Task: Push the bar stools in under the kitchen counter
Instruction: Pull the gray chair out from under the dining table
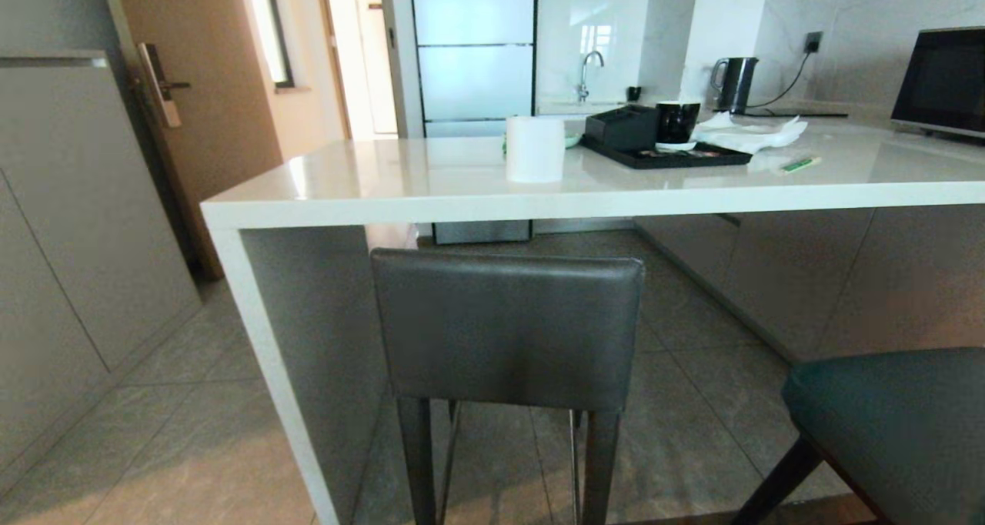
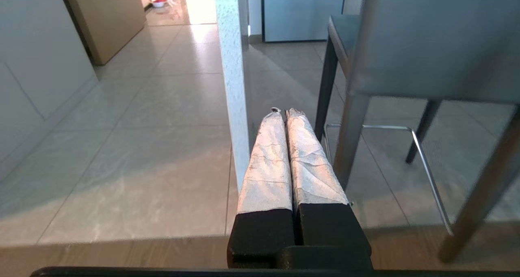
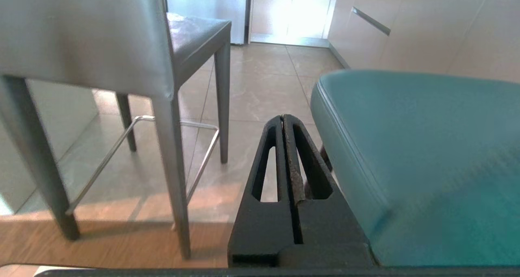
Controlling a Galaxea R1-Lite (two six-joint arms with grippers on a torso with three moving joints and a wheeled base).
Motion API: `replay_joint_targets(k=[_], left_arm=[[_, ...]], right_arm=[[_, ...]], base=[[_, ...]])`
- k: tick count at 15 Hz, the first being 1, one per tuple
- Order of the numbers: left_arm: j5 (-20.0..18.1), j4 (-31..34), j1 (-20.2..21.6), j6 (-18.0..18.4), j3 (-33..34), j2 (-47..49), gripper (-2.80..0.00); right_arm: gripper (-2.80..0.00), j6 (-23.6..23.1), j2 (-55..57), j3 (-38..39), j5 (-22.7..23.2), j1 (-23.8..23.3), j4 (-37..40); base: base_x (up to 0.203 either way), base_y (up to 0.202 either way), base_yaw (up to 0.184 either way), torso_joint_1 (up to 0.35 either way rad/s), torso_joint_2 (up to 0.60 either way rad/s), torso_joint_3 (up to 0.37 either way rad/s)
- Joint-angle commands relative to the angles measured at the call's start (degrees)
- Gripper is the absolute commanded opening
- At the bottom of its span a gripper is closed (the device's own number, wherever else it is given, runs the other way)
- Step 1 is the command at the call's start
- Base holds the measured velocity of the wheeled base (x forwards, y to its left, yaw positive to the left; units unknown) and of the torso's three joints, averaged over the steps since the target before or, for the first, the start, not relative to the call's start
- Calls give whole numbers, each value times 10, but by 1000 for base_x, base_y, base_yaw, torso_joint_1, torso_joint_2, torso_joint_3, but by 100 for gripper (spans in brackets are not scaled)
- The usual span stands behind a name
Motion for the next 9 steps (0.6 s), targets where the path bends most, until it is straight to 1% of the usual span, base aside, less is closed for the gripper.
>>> replay_joint_targets(k=[1, 9], left_arm=[[0, 0, 0, 0, 0, 0, -280], [0, 0, 0, 0, 0, 0, -280]], right_arm=[[-280, -1, 0, 4, 0, 0, 0], [-280, 0, 0, 4, 0, 0, 0]], base=[[196, 0, 4, 7, -2, 2], [193, 0, 0, 4, 1, 2]])
